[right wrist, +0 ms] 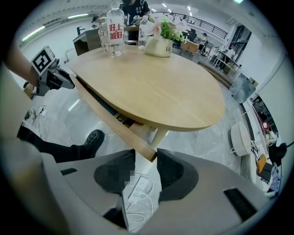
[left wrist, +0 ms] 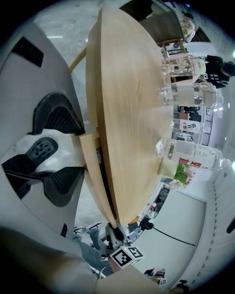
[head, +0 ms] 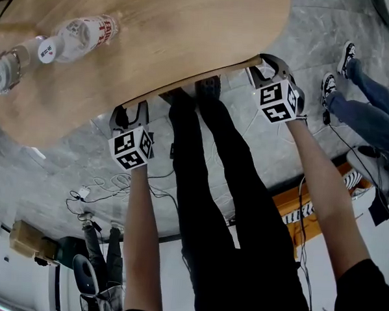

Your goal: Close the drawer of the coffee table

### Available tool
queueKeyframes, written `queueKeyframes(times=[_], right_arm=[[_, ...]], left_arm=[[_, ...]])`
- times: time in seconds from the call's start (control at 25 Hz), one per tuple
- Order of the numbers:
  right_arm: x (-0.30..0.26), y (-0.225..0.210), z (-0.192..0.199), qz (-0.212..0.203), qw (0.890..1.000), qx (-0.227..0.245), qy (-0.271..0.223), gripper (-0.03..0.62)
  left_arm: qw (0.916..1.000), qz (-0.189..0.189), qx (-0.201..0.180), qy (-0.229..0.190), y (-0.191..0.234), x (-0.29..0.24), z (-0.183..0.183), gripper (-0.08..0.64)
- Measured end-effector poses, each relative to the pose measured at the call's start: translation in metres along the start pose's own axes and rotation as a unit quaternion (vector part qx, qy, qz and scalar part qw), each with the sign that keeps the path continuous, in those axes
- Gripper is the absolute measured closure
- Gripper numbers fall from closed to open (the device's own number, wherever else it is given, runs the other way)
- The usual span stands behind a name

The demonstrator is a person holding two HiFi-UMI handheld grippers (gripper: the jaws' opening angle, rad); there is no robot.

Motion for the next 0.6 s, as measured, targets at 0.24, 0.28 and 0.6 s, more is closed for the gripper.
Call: queueKeyframes(times=[0.24,0.28,0.6], right_arm=[[-0.005,-0.011,-0.011,0.009,1.0,-0.006,-0.005,0.445],[-0.006,-0.012,-0.012,0.01,1.0,-0.007,-0.005,0.445],[-0.006,-0.014,-0.013,0.012,0.999,-0.033,-0.005,0.445]], left_arm=[[0.9999,0.0,0.014,-0.007,0.003,-0.006,-0.01,0.327],[0.9998,-0.001,0.016,-0.008,0.003,-0.007,-0.011,0.327],[0.9991,-0.005,0.039,-0.012,0.004,-0.007,-0.011,0.327]])
Point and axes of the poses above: the fingertips, and each gripper's own axes: x backward along the fingers, y to its left, z out of its underside, the point moved 1 cm from there along x, backward along the fingers, and after that the axes turned 4 degrees about -x, right-handed, at the moved point
